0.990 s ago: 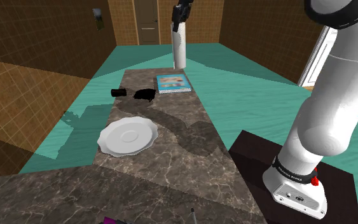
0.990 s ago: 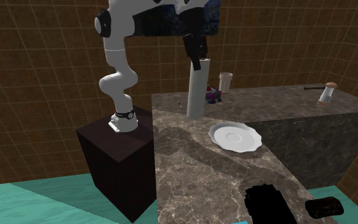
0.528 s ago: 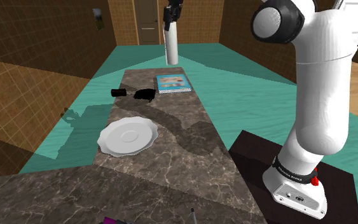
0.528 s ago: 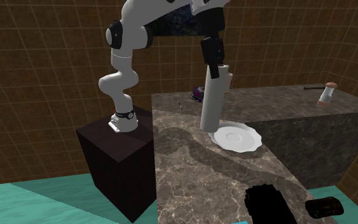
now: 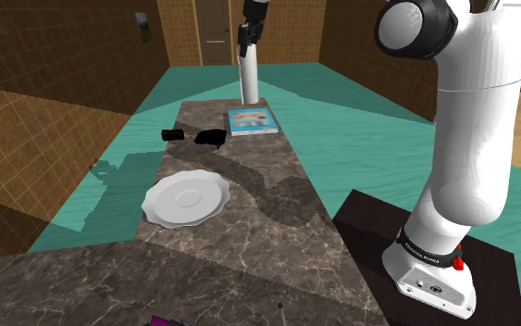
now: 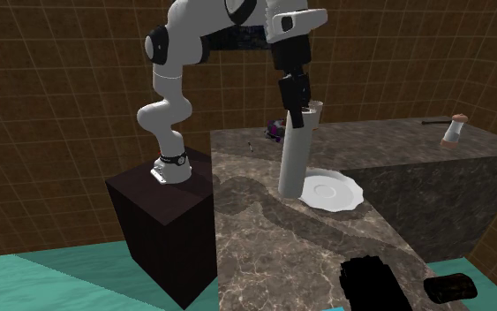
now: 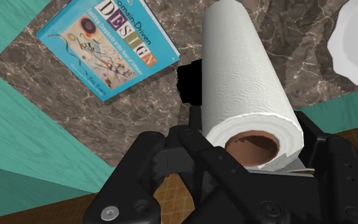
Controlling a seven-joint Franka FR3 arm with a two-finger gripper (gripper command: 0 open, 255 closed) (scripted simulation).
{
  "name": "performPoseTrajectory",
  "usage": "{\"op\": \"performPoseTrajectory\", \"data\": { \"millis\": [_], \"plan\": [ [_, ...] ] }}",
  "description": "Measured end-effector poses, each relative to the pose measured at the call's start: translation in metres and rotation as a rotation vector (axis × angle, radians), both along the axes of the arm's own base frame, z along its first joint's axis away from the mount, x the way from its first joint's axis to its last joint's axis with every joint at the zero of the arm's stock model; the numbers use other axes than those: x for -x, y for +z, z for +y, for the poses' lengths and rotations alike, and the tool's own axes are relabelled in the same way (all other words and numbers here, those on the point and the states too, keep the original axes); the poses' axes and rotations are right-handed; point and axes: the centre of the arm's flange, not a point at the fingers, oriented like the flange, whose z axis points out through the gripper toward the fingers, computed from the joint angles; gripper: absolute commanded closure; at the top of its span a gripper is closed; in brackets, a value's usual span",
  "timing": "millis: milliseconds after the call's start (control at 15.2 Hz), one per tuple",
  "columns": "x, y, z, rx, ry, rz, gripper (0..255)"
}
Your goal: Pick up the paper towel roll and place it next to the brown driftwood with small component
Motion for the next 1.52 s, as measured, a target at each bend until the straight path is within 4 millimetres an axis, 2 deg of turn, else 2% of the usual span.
{"op": "performPoseTrajectory", "data": {
  "millis": [1518],
  "plan": [
    [0.001, -0.12, 0.0, 0.0, 0.0, 0.0, 255]
  ]
}}
